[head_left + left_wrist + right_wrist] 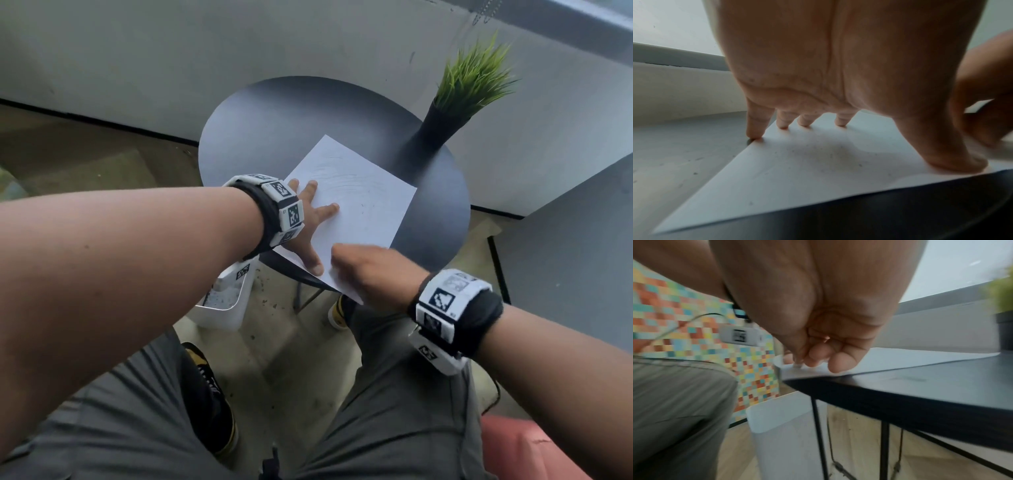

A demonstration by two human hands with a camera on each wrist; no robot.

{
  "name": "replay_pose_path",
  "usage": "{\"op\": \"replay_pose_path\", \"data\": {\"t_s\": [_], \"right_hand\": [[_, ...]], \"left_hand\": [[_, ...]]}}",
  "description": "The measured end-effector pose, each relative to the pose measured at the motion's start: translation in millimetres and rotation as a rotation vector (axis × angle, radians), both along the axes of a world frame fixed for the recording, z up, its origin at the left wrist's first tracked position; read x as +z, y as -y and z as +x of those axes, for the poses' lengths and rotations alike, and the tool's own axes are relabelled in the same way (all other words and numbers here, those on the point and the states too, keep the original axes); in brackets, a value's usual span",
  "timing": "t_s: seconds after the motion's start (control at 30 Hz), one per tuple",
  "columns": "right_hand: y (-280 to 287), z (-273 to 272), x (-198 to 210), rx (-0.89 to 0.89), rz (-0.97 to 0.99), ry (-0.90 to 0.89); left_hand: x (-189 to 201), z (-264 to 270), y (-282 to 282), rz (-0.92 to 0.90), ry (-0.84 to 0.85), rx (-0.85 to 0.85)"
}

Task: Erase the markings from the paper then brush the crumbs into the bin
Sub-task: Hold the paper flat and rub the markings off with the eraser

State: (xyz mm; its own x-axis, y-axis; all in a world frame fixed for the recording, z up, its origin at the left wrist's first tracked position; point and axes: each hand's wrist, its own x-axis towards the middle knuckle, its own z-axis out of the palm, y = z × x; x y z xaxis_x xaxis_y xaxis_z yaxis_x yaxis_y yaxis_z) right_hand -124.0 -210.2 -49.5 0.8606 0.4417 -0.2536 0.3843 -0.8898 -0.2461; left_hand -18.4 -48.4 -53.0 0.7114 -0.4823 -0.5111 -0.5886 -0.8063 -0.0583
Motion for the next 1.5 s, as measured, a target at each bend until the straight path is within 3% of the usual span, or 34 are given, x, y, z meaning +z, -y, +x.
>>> {"op": "replay_pose_path", "data": {"t_s": [0.07, 0.17, 0.2, 0.27, 0.33, 0.43, 0.5, 0.6, 0.67, 0.77, 0.8, 0.87, 0.93, 1.1, 1.37, 1.5], "right_hand": [[2.4, 0.9, 1.1, 0.02, 0.017, -0.051], [35.7, 34.9, 2.5, -0.424, 0.005, -0.036], [46.1, 43.0, 4.0, -0.59, 0.101, -0.039], [43.7, 45.6, 9.3, -0.813, 0.563, -0.129], [15.4, 31.4, 13.0, -0.838, 0.967, -0.318], [-14.0, 12.1, 9.3, -0.799, 1.078, -0.581], [-0.7, 20.4, 4.1, -0.891, 1.114, -0.524], [32.1, 33.9, 7.5, -1.18, 1.392, -0.234], [27.5, 29.7, 10.8, -1.129, 1.499, -0.295], [3.0, 15.6, 1.8, -0.929, 1.289, -0.561], [-0.3, 15.0, -0.1, -0.97, 1.26, -0.528], [5.9, 19.7, 1.7, -1.154, 1.285, -0.295], [12.9, 25.3, 7.6, -1.143, 1.174, -0.181], [6.8, 23.9, 2.3, -0.665, 0.518, -0.169], [11.4, 27.0, 3.6, -0.562, 0.468, -0.187], [13.4, 31.1, 8.0, -0.462, 0.361, -0.187]], "left_hand": [[0.3, -0.8, 0.1, -0.002, -0.001, -0.001], [2.2, -1.4, -2.1, -0.02, -0.006, -0.001], [1.9, -1.5, -4.1, -0.03, -0.007, -0.004], [-1.1, -3.0, -9.1, -0.07, 0.008, -0.004], [-7.5, -9.9, -14.3, -0.129, 0.035, 0.026], [-17.2, -25.7, -21.4, -0.193, 0.079, 0.075], [-18.9, -35.1, -27.9, -0.21, 0.061, 0.094], [-14.6, -49.4, -32.9, -0.225, 0.013, 0.12], [-12.0, -59.1, -30.7, -0.233, -0.002, 0.14], [-12.1, -72.6, -30.9, -0.246, 0.016, 0.14], [-12.2, -76.8, -33.0, -0.248, 0.03, 0.13], [-10.5, -84.8, -38.6, -0.244, 0.058, 0.109], [-5.2, -88.7, -44.2, -0.245, 0.056, 0.103], [17.8, -76.9, -48.2, -0.314, 0.059, 0.154], [27.9, -37.6, -55.8, -0.191, 0.04, 0.191], [22.6, -25.4, -46.8, -0.127, 0.035, 0.114]]}}
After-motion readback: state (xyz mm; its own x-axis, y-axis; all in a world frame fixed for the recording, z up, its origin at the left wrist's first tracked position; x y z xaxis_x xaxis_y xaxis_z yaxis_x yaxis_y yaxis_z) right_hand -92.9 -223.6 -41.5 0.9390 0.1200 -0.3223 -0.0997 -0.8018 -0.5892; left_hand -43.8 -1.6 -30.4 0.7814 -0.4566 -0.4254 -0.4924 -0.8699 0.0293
